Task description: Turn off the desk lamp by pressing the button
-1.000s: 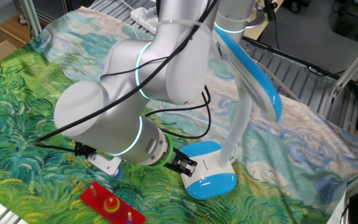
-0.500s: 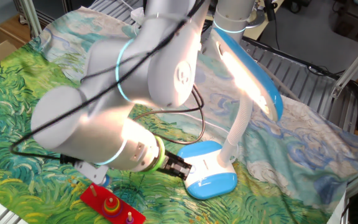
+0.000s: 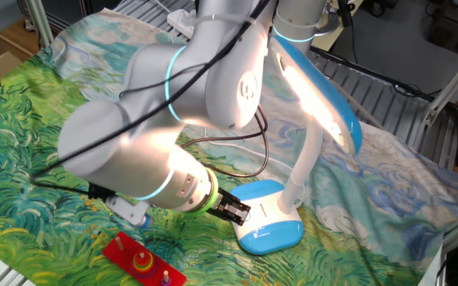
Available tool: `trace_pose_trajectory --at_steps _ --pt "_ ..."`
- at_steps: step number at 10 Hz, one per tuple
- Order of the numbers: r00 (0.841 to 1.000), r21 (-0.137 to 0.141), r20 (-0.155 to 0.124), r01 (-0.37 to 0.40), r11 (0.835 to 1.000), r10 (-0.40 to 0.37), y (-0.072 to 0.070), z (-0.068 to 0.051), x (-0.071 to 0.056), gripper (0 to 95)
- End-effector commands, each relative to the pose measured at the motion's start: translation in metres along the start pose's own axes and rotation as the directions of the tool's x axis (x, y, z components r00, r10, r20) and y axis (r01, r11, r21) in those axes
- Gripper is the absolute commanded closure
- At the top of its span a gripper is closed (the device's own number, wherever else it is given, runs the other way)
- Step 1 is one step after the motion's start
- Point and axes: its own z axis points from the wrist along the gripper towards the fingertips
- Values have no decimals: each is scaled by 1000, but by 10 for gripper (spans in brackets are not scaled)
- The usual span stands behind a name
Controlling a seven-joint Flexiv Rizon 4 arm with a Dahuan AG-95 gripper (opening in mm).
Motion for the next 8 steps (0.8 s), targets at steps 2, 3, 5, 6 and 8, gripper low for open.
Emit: trace_pose_trajectory --at_steps 2,3,5,6,8 --pt "1000 -6 -1 -2 1000 2 -1 1 1 950" --pt "1000 -6 0 -2 1000 2 -1 1 1 950" --pt "1000 -6 0 -6 1000 6 -1 2 2 950" --pt "1000 -6 1 -7 1000 7 -1 2 2 950" --pt "1000 -6 1 -9 1000 9 -1 2 2 950"
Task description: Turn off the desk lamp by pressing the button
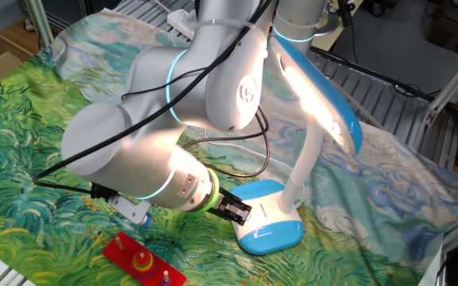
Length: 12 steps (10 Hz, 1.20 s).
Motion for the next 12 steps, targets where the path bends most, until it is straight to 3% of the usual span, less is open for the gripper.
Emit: trace_pose_trajectory --at_steps 1,12 --pt "1000 -1 -1 -1 1000 1 0 0 -1 950" --pt "1000 -14 -1 -14 1000 14 0 9 1 950"
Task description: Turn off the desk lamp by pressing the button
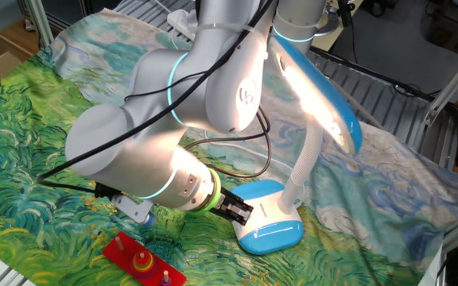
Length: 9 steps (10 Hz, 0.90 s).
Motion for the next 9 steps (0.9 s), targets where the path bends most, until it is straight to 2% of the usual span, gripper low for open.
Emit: trace_pose_trajectory --at_steps 1,9 --pt "1000 0 0 -2 1000 2 0 1 0 950" --pt "1000 -5 -1 -10 1000 10 1 4 -2 950"
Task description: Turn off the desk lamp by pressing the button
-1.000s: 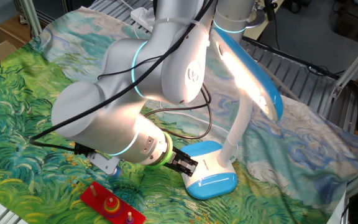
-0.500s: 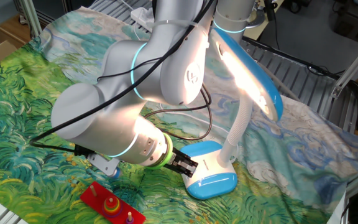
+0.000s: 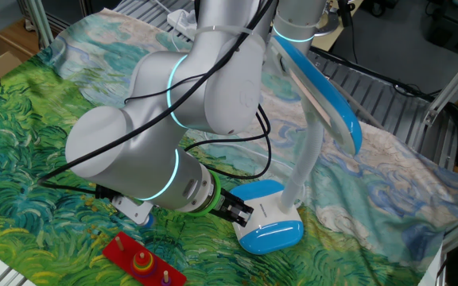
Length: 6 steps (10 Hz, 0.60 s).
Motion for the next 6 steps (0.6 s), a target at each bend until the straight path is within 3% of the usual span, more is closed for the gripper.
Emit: trace_pose_trajectory --at_steps 1,6 --pt "1000 -1 0 -1 1000 1 0 1 -1 950" --pt "1000 -4 5 -6 1000 6 -1 10 -2 950"
